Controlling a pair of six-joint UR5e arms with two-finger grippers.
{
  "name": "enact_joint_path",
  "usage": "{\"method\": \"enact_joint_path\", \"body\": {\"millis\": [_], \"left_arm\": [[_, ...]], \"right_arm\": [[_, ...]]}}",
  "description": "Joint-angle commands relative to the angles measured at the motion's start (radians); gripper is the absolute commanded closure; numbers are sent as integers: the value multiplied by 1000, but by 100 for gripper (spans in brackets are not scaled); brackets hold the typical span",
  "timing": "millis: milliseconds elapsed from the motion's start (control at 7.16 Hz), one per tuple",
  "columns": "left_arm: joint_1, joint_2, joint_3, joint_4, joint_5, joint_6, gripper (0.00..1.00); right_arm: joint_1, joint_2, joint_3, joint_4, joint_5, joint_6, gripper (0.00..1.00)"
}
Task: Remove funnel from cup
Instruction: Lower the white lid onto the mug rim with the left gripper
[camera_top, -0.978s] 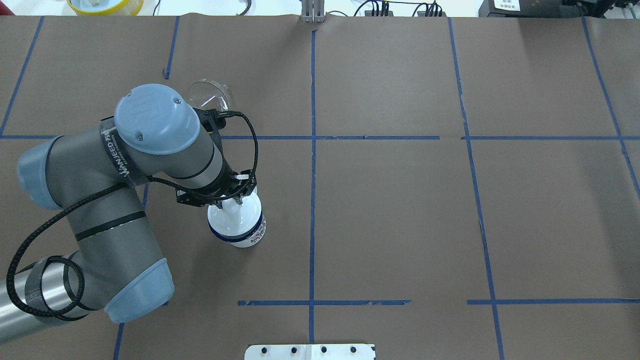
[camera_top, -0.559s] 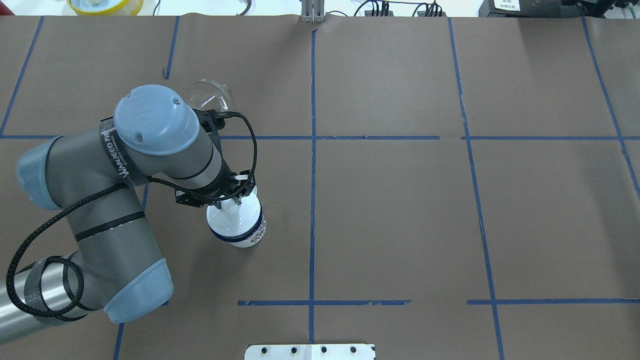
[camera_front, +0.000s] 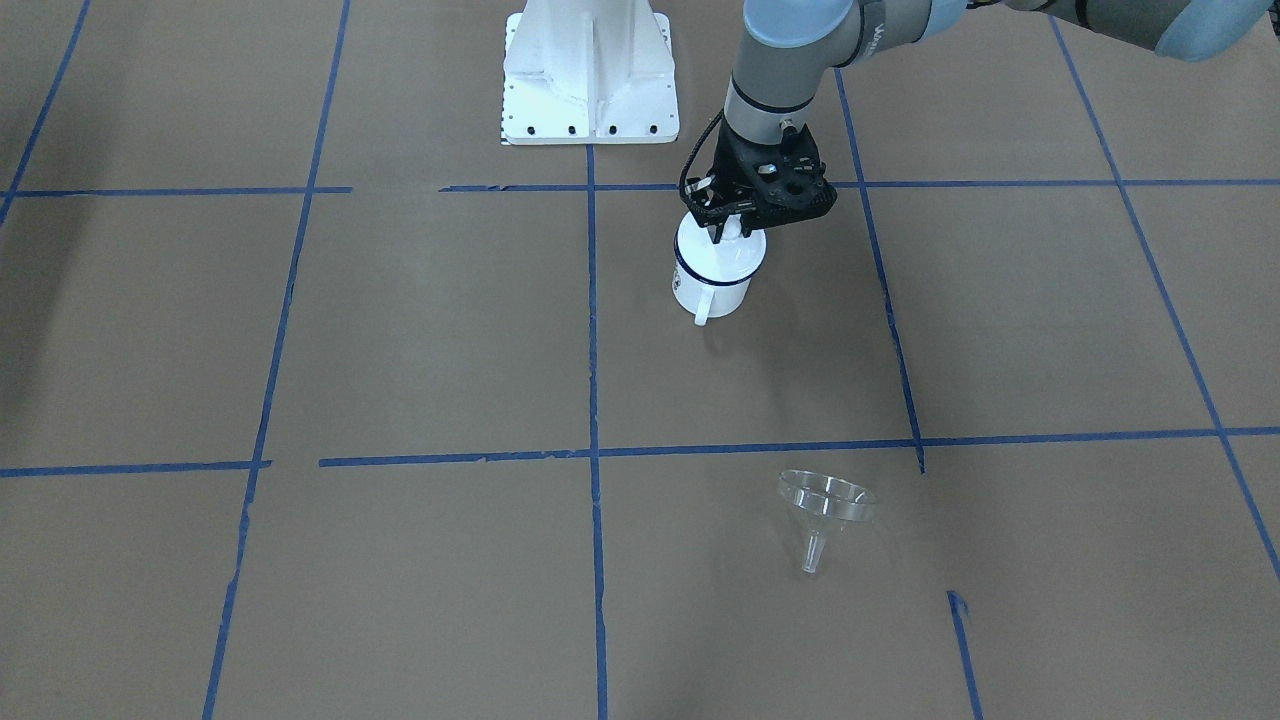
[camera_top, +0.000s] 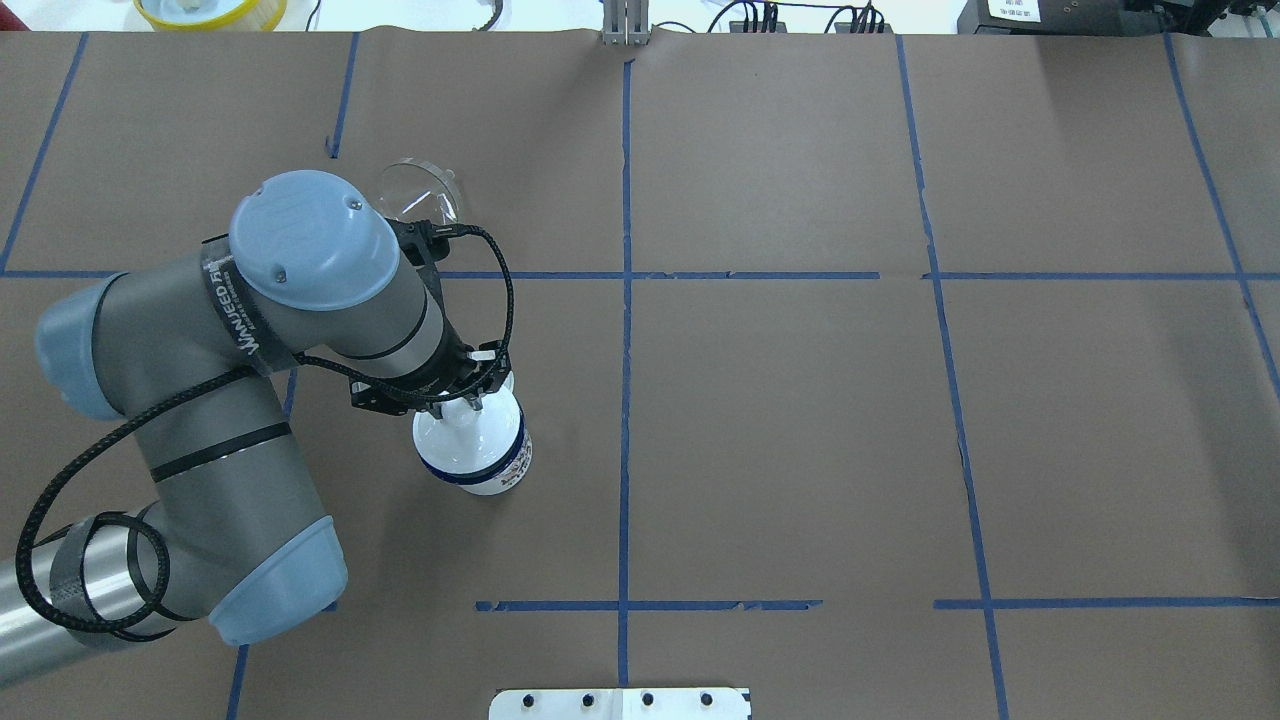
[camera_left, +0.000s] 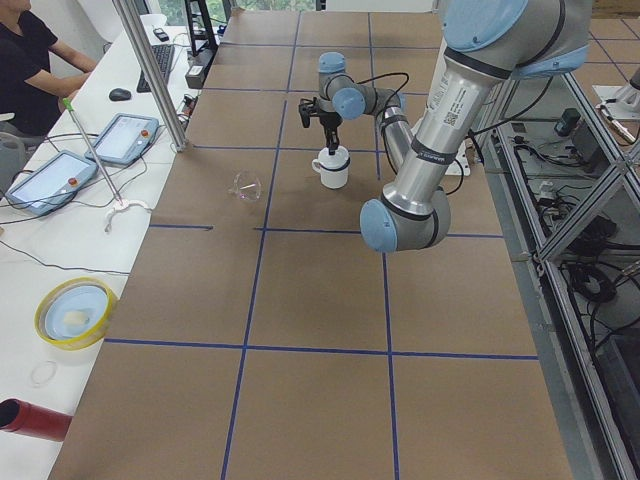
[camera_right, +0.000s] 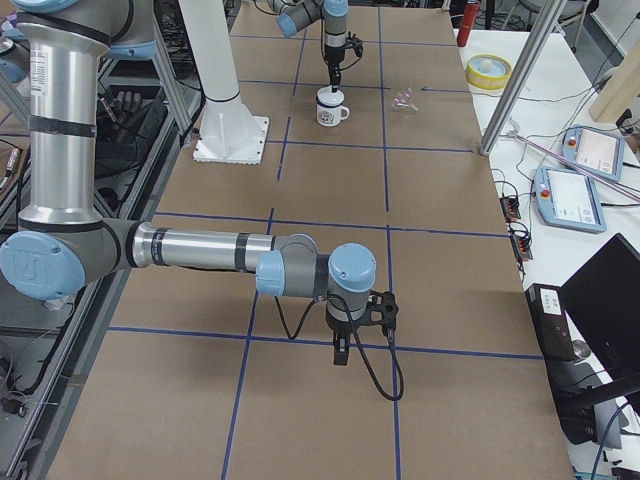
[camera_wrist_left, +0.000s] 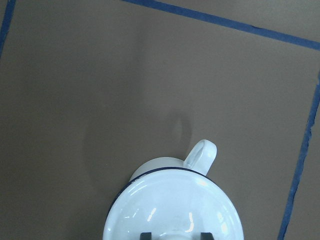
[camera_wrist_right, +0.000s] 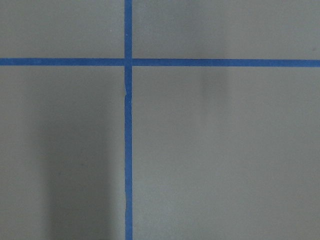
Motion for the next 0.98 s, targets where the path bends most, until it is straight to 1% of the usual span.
{"method": "enact_joint_path", "body": {"millis": [0,559,698,838], "left_arm": [[3,0,1,0,-1,3,0],[3,2,-11,0,2,6,0],[-2,6,-46,-2,4,14,0],[-13,38,-98,-2,6,44,0]], "right_arm": [[0,0,0,0,0,0,0],[0,0,0,0,0,0,0],[0,0,0,0,0,0,0],[0,0,0,0,0,0,0]]}}
